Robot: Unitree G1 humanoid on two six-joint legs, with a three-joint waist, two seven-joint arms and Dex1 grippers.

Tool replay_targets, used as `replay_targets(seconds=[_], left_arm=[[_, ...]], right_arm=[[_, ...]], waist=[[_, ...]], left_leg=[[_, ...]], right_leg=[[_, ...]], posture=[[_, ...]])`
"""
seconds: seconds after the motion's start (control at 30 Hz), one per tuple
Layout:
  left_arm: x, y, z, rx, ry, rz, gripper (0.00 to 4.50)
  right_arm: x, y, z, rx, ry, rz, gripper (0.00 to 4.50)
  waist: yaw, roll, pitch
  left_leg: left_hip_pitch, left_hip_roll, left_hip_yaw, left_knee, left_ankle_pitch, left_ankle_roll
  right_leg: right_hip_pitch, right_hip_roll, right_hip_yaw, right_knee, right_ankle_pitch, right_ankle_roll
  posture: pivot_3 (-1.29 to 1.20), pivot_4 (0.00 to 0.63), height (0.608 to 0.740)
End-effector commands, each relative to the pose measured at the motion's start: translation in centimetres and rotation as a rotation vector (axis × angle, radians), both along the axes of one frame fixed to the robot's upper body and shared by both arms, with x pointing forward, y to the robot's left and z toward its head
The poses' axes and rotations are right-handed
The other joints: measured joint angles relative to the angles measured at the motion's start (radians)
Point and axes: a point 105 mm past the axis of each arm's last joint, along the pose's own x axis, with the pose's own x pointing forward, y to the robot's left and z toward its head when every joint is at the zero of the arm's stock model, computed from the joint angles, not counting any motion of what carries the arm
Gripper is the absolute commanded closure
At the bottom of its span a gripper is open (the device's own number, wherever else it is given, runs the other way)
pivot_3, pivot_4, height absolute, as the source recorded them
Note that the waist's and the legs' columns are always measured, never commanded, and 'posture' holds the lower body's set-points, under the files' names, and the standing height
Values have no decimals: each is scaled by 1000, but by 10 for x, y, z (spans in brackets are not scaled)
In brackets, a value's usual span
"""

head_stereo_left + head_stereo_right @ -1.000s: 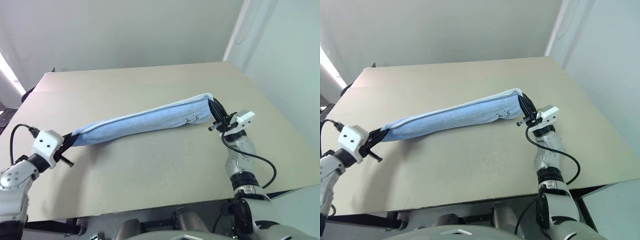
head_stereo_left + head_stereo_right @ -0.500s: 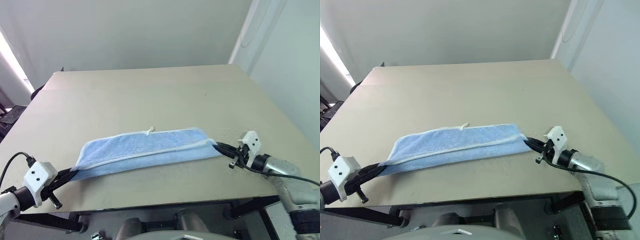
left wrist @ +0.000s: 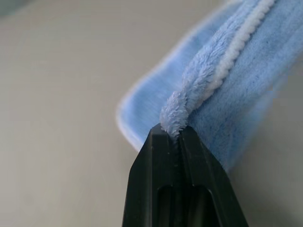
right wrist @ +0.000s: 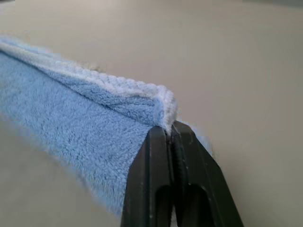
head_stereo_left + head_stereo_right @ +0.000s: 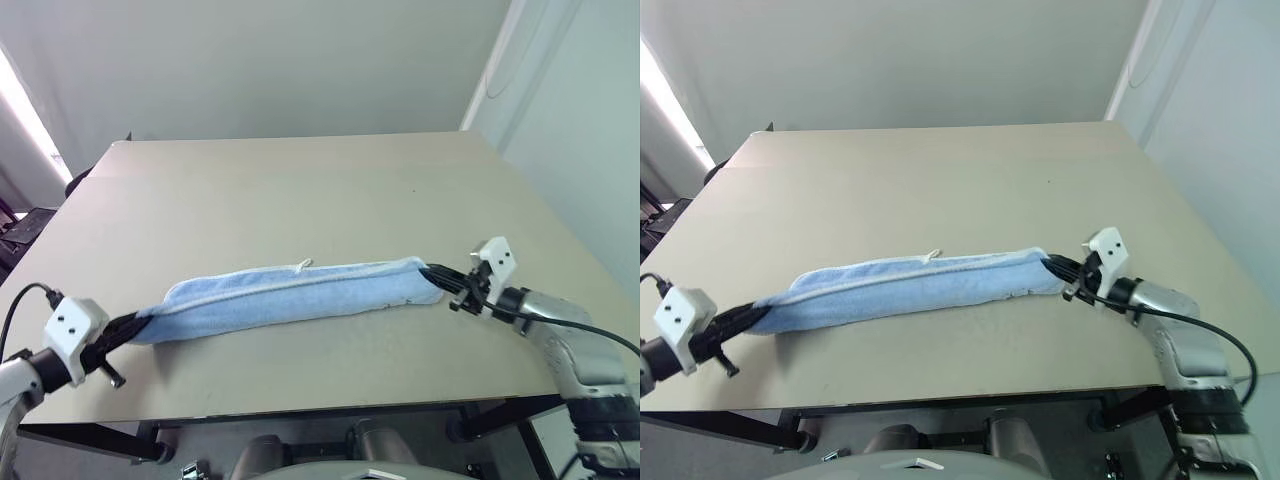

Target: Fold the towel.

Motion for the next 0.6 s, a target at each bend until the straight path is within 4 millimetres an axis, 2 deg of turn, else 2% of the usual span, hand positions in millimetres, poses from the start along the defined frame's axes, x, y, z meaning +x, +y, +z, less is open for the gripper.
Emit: replay_targets(seconds=[0.03, 0.07, 0.2, 0.37, 0.43, 0.47, 0.5, 0.6], left_arm=[[15, 19, -2, 36, -3, 100, 4477], [22, 19, -7, 32, 14, 115, 4477], [39, 16, -18, 15, 27, 131, 4477], [52, 11, -34, 31, 34, 140, 4477], [57, 9, -34, 11, 14, 146, 4477], [60, 7, -33, -9, 5, 149, 3956], [61, 6, -32, -22, -2, 146, 3729], [67, 9, -27, -19, -46, 173, 2676]], right_arm=[[17, -18, -12, -56, 61, -116, 4500], [22, -18, -15, -69, 68, -140, 4500], [35, -9, -17, -51, 47, -178, 4500], [41, 6, -23, -65, 61, -138, 4500], [44, 11, -22, -70, 54, -118, 4500], [48, 12, -20, -64, 39, -129, 4014], [51, 13, -18, -58, 33, -140, 3809], [56, 16, -16, -42, 22, -133, 2797]], waist=[[0, 0, 0], [0, 0, 0], [0, 0, 0], [-1, 0, -1], [0, 0, -1], [0, -1, -1], [0, -1, -1], [0, 0, -1]], left_leg=[[0, 0, 0, -1, 0, 0], [-1, 0, 0, -1, 0, 0], [-1, 0, 0, -1, 0, 0], [-1, 1, 1, -1, 0, 0], [-1, 1, 0, -1, 0, 0], [-1, 1, 0, -1, 0, 0], [-1, 1, 0, -1, 0, 0], [-1, 1, 1, -1, 0, 0]], right_leg=[[0, 0, 0, 0, 0, 0], [-1, 0, 0, 0, 3, -4], [-2, 0, 1, 1, 5, -1], [-2, 0, 1, 1, 5, 0], [-2, 0, 1, 1, 5, 0], [-2, 0, 1, 1, 5, 0], [-2, 0, 1, 1, 5, -1], [-2, 0, 1, 2, 6, -1]], posture=[[0, 0, 740], [0, 0, 740], [0, 0, 740], [0, 0, 740], [0, 0, 740], [0, 0, 740], [0, 0, 740], [0, 0, 740]])
